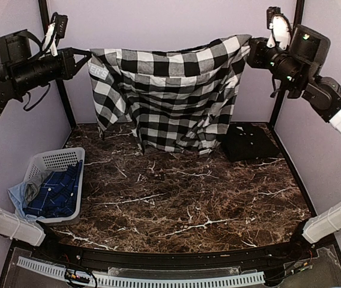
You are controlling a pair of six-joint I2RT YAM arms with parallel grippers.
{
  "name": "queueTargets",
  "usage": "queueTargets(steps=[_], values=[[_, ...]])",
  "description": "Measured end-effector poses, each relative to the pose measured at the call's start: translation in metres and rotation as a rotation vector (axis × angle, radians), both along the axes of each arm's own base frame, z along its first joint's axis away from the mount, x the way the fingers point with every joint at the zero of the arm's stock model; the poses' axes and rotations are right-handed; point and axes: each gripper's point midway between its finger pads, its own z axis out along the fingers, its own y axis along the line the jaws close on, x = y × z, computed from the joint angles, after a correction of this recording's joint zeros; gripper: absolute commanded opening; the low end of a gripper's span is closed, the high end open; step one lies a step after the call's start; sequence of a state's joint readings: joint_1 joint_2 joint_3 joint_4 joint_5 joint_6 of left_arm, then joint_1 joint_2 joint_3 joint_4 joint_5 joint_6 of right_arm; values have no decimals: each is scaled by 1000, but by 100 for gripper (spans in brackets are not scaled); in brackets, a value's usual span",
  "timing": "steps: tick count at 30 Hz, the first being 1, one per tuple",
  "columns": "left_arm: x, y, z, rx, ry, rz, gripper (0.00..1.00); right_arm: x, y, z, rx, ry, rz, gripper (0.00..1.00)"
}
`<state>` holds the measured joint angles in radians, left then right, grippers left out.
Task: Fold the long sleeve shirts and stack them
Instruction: Flatten out the crumpled shirt at the center of the board.
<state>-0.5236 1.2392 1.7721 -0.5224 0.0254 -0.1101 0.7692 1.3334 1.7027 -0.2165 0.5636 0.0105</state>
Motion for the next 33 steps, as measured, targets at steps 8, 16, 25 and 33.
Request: queueTargets(steps=[8, 16, 25, 33], values=[[-49, 8, 83, -90, -210, -101, 0, -46, -29, 66, 99, -162, 68, 0], [-26, 11, 96, -92, -217, -20, 0, -37, -23, 95, 70, -169, 72, 0], [132, 10, -118, 81, 307, 141, 0, 142, -9, -141, -117, 379, 9, 0], [140, 9, -407, 306, 961, 166, 0, 142, -13, -451, -284, 1060, 6, 0]])
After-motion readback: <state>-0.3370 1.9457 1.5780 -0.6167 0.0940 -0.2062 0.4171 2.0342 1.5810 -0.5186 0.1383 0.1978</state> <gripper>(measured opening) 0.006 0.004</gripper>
